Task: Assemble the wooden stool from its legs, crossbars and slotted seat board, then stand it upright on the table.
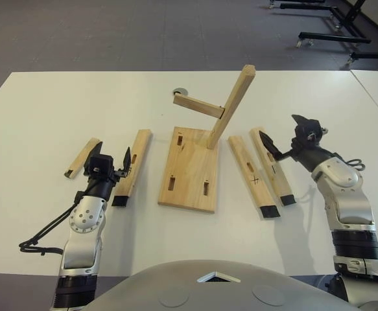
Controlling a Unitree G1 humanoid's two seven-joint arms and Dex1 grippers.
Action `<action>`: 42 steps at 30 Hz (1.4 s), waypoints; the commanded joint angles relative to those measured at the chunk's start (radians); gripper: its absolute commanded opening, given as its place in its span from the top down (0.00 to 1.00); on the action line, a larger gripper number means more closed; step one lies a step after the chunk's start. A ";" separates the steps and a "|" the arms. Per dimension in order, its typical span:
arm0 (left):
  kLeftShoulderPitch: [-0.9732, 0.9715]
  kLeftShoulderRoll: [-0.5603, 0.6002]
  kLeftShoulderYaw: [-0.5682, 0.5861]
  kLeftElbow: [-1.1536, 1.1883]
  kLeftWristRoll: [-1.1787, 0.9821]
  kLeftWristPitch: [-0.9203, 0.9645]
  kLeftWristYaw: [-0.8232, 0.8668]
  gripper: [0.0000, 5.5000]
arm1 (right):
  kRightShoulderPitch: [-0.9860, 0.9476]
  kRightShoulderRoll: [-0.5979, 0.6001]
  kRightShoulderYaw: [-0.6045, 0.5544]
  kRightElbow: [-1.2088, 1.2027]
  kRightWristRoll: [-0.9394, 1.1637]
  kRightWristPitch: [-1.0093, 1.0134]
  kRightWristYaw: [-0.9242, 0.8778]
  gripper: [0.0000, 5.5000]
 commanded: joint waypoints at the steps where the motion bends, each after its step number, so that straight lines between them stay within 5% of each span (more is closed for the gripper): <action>1: -0.002 -0.007 -0.003 0.019 -0.002 -0.007 0.003 0.30 | -0.044 -0.001 -0.010 -0.004 -0.008 0.058 -0.031 0.04; 11: 0.035 -0.015 0.004 -0.009 -0.004 -0.002 0.007 0.30 | 0.202 -0.042 -0.024 -0.148 -0.020 0.285 -0.040 0.04; 26: 0.036 -0.059 -0.011 -0.019 0.001 0.004 0.040 0.30 | 0.236 -0.155 0.044 -0.182 -0.019 0.548 0.071 0.04; 42: 0.042 -0.086 -0.021 -0.041 0.009 0.002 0.079 0.30 | 0.107 -0.137 0.015 -0.176 0.031 0.872 0.002 0.55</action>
